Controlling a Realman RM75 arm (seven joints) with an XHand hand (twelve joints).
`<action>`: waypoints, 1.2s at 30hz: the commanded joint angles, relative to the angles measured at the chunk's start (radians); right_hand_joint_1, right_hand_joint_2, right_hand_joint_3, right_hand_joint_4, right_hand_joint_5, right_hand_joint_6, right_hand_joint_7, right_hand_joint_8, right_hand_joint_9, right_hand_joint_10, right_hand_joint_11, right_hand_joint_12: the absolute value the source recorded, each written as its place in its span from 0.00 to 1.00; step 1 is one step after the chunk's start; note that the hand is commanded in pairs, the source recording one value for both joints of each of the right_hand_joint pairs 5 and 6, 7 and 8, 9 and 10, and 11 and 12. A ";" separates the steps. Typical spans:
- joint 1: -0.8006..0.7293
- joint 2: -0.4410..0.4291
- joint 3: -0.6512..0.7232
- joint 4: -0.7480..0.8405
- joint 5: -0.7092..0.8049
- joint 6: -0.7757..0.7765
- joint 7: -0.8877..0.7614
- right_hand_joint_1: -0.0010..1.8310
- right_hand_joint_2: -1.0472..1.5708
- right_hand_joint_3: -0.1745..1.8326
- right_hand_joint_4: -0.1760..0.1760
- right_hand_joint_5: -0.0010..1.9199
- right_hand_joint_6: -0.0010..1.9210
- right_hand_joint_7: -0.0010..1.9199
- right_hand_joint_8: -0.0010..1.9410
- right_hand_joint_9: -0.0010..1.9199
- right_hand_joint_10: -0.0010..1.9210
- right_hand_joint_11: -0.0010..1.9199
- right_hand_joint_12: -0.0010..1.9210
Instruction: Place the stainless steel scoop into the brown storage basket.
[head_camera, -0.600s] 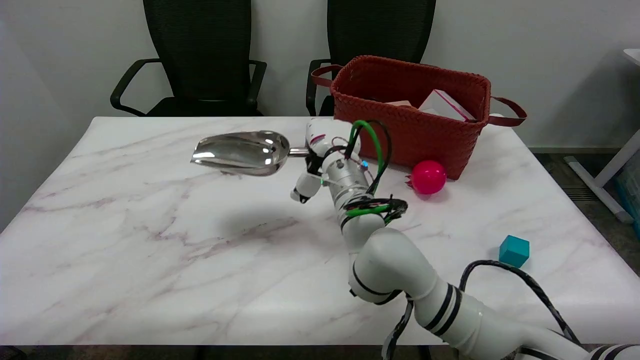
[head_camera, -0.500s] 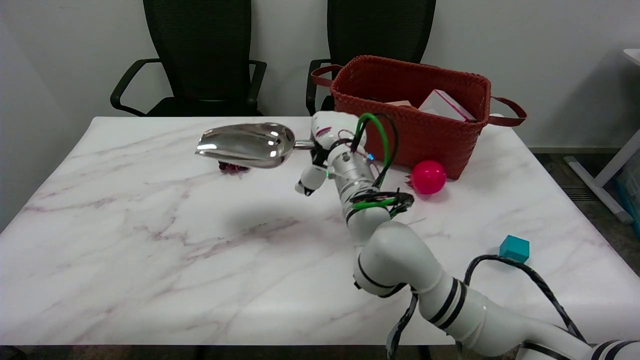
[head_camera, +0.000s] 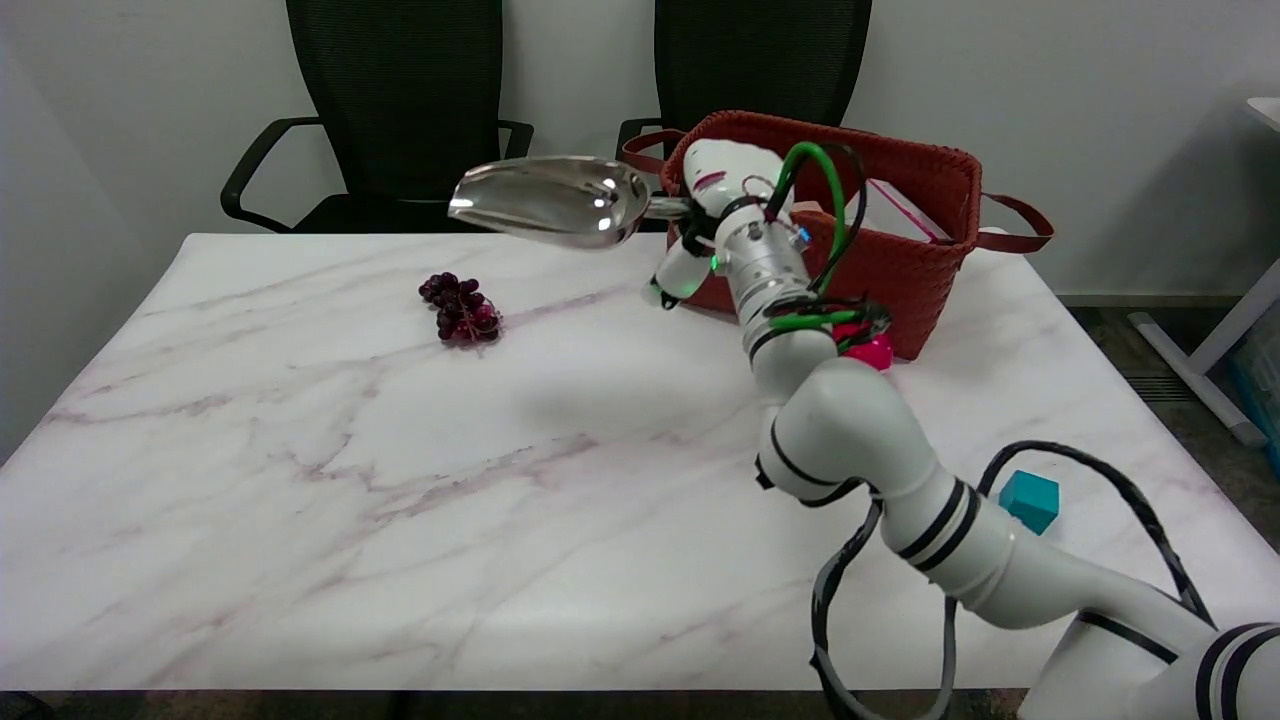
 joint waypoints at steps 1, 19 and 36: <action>0.138 0.128 0.139 -0.114 0.075 -0.108 0.001 0.66 0.43 0.37 0.50 0.94 0.94 0.98 0.97 0.99 0.99 0.92 0.92; 0.329 0.267 0.225 -0.443 0.132 -0.265 0.000 0.65 0.44 0.38 0.50 0.95 0.95 0.98 0.97 0.99 0.99 0.92 0.92; 0.422 0.298 0.192 -0.700 0.100 -0.315 -0.004 0.64 0.46 0.38 0.50 0.97 0.97 0.98 0.97 1.00 1.00 0.93 0.93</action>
